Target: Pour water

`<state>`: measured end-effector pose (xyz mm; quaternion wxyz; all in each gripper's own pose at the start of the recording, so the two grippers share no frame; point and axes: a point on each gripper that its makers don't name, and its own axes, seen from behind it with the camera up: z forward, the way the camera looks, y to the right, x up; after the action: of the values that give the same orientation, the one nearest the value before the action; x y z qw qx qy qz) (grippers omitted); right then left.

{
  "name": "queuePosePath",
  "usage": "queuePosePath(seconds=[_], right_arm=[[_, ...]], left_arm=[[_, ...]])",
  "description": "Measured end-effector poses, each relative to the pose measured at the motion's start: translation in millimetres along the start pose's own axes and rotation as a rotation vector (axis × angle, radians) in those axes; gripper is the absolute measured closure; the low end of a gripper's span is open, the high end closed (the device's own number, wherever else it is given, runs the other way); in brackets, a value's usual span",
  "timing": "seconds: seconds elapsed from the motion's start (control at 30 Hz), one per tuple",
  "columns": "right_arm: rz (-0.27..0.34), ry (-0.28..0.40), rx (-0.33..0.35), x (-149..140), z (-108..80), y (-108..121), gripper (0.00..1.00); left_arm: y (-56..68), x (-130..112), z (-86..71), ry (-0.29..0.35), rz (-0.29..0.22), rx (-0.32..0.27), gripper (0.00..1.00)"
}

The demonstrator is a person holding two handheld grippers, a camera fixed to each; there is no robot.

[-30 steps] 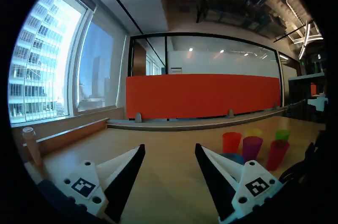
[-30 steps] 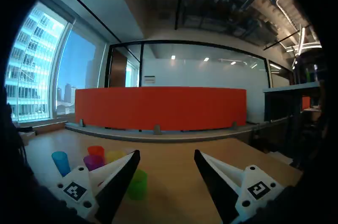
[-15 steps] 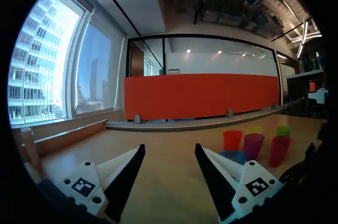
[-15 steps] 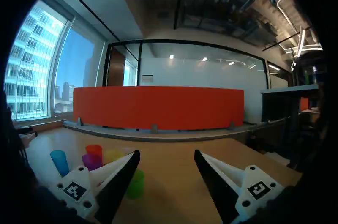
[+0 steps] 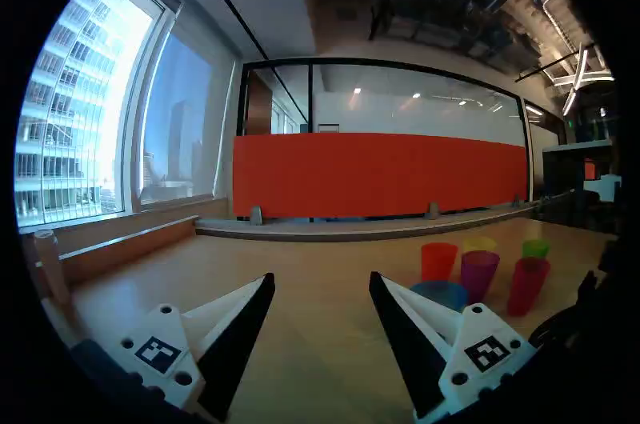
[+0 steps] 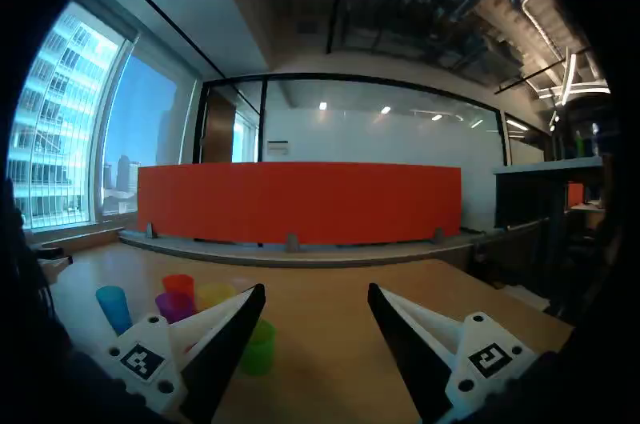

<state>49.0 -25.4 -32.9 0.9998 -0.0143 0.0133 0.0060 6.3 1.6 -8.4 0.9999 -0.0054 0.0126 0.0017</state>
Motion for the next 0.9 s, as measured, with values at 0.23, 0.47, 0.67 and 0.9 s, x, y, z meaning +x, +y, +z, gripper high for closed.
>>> queuePosePath(seconds=[0.23, 0.47, 0.67, 0.9], right_arm=[[0.004, 0.007, -0.003, 3.1, -2.5, 2.6, 0.01], [0.014, 0.011, 0.001, 2.9, -5.5, 4.2, 0.01], [0.014, 0.020, -0.001, 2.4, -7.0, 8.1, 0.01], [0.008, 0.033, 0.004, 2.7, -6.9, 11.0, 0.01]], left_arm=[[1.6, -1.4, 1.4, -0.006, 0.001, -0.003, 0.13], [3.5, -0.8, 1.6, -0.008, 0.001, -0.010, 0.13], [3.2, -1.5, 1.3, -0.008, 0.001, -0.010, 0.13], [3.6, -1.4, 1.7, -0.008, 0.003, -0.010, 0.13]])
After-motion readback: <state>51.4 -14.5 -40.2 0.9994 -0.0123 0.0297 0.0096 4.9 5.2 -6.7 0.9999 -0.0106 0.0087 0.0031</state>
